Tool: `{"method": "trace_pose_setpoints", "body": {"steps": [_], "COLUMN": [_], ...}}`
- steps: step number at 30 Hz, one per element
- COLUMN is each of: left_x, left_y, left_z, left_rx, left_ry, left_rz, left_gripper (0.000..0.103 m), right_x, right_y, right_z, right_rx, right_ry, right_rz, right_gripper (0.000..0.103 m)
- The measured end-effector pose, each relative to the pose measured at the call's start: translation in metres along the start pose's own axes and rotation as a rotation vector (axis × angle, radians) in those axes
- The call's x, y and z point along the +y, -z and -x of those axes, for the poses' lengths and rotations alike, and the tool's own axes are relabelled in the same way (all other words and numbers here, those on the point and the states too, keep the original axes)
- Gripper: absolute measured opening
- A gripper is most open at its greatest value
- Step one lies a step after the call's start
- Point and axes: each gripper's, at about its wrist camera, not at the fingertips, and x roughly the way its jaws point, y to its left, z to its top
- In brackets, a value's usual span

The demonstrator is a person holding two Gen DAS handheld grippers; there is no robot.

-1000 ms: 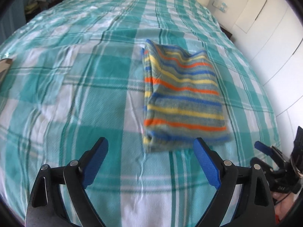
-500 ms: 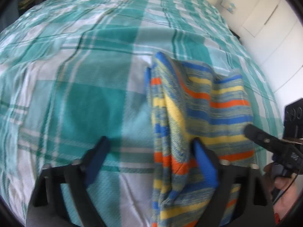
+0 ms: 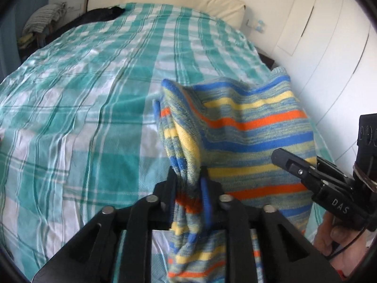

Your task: Fold small clothes

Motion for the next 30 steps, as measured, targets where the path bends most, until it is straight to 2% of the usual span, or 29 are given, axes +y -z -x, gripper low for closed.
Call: {"method": "trace_pose_setpoints", "body": {"steps": [1,2,4,7,9,10,13,16,19,23,25,30], "left_x": [0.000,0.001,0.003,-0.005,-0.017,-0.026,-0.049,-0.069,-0.084,-0.095,-0.102,-0.110], "left_y": [0.004,0.012,0.041,0.089,0.115,0.128,0.144,0.154,0.160,0.161,0.166,0.173], "left_z": [-0.007,-0.011,-0.007,0.016,0.033,0.043,0.064,0.089,0.114,0.136,0.147,0.166], "left_rx": [0.016,0.016,-0.013,-0.045,-0.068,-0.086,-0.098,-0.100,-0.085,-0.021,-0.018,-0.013], "left_ry": [-0.066,-0.143,-0.269,-0.329,-0.391,-0.430,-0.496,-0.515,-0.457,-0.361,-0.343,-0.310], "left_rz": [-0.009,-0.020,-0.050,-0.112,-0.144,-0.162,-0.196,-0.177,-0.140,-0.104,-0.077,-0.035], "left_gripper": [0.057,0.082,0.085,0.088,0.099,0.100,0.102,0.102,0.102,0.102,0.102,0.103], "right_x": [-0.008,-0.018,-0.037,-0.042,-0.033,-0.026,-0.003,0.020,0.037,0.051,0.054,0.058], "right_y": [0.000,0.003,0.019,0.052,0.071,0.081,0.100,0.108,0.111,0.122,0.126,0.135], "right_z": [-0.002,-0.007,-0.009,0.020,0.044,0.058,0.096,0.132,0.162,0.195,0.208,0.231], "right_rx": [0.020,0.057,0.098,0.126,0.132,0.130,0.109,0.077,0.059,0.068,0.079,0.110], "right_ry": [0.007,0.032,0.155,0.250,0.331,0.358,0.431,0.468,0.489,0.481,0.465,0.489], "right_rz": [-0.023,-0.040,-0.056,-0.006,0.060,0.087,0.141,0.147,0.123,0.092,0.071,0.063], "right_gripper": [0.040,0.066,0.100,0.099,0.100,0.100,0.102,0.102,0.102,0.102,0.102,0.102]}}
